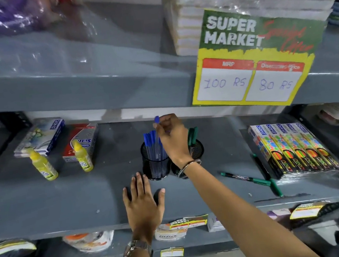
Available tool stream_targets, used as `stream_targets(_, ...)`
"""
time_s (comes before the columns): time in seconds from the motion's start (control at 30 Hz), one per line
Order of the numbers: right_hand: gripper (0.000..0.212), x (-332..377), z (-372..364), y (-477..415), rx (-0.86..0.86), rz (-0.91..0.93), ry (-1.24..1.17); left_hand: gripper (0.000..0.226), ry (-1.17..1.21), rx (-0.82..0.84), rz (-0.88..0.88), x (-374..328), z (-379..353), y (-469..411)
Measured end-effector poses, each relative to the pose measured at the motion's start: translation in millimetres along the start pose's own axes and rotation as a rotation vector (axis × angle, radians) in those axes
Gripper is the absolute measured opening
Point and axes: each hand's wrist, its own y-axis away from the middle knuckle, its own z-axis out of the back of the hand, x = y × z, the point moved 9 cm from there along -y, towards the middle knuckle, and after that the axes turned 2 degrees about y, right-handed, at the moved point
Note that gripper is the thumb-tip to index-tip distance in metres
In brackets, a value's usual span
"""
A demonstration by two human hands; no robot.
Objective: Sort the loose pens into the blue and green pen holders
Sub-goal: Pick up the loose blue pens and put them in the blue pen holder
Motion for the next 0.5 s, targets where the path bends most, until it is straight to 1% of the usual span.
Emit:
stream_targets(0.13, 0.015, -20.7, -9.6, 3.7, 0.058, -0.003, 0.250, 0.069, -0.011, -0.007, 0.005, 1.7, -3.1, -0.1)
stream_targets(0.23, 0.013, -23.9, -11.4, 5.0, 0.062, 0.027, 0.410, 0.069, -0.016, -0.005, 0.002, 1.7, -4.6, -0.2)
stream_targets(0.4, 0.014, -26.8, -11.8, 7.5, 0.031, 0.010, 0.521, 0.070, -0.022, -0.021, -0.001, 2.7, -4.0, -1.0)
stream_targets(0.5, 0.021, -30.4, -6.7, 10.0, 0.001, 0.002, 0.506, 0.069, -0.023, -0.038, -0.010, 1.8, -3.3, -1.1)
